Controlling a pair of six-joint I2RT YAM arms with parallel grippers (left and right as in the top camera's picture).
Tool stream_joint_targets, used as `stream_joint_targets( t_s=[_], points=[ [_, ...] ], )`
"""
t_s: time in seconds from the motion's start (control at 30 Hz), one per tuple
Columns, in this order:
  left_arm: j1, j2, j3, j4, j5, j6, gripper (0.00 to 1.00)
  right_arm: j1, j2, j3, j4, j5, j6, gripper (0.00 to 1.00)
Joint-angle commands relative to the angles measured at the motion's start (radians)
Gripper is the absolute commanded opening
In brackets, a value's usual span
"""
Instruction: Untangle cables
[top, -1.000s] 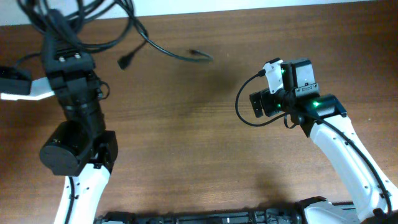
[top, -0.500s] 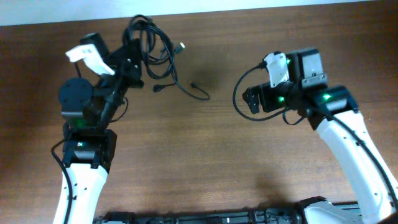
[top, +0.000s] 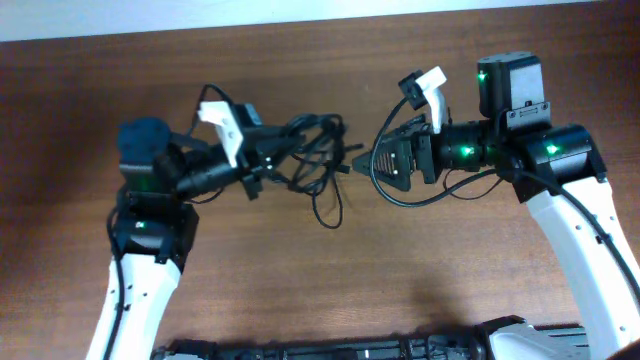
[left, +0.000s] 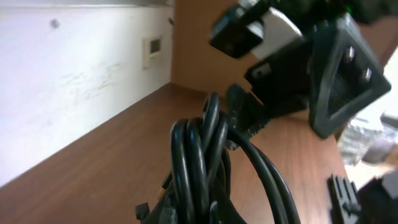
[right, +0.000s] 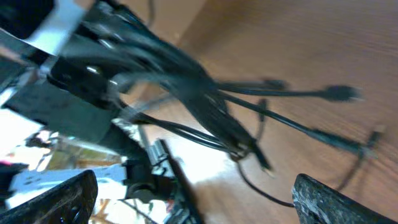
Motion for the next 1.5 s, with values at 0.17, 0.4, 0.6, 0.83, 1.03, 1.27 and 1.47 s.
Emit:
stream_joint_targets(
  t_s=[0.17, 0.4, 0.6, 0.83, 1.03, 1.27, 1.47],
  points=[
    [-0.033, 0.013, 0.014, 0.002, -0.118, 0.118, 0.0, -0.002, -0.005, 0.021, 0.003, -0.076, 0.156, 0.99],
    [-0.153, 0.013, 0.014, 0.004, -0.3, 0.074, 0.0, -0.002, -0.005, 0.021, 0.011, -0.071, 0.176, 0.97],
    [-0.319, 0.013, 0.014, 0.006, -0.5, 0.04, 0.0, -0.002, -0.002, 0.021, 0.039, 0.013, 0.177, 0.68],
    [-0.328, 0.013, 0.014, 0.034, -0.513, -0.033, 0.0, -0.002, -0.002, 0.021, 0.026, 0.193, 0.182, 0.51],
    [-0.328, 0.012, 0.014, 0.064, -0.42, -0.033, 0.0, -0.002, -0.001, 0.021, -0.013, 0.321, 0.229, 0.51],
    [-0.328, 0.011, 0.014, 0.077, -0.362, -0.033, 0.0, -0.002, -0.001, 0.021, -0.187, 0.583, 0.229, 0.04],
    [-0.325, -0.03, 0.014, 0.056, -0.353, -0.032, 0.0, -0.002, -0.001, 0.021, -0.348, 0.742, 0.229, 0.04]
  ],
)
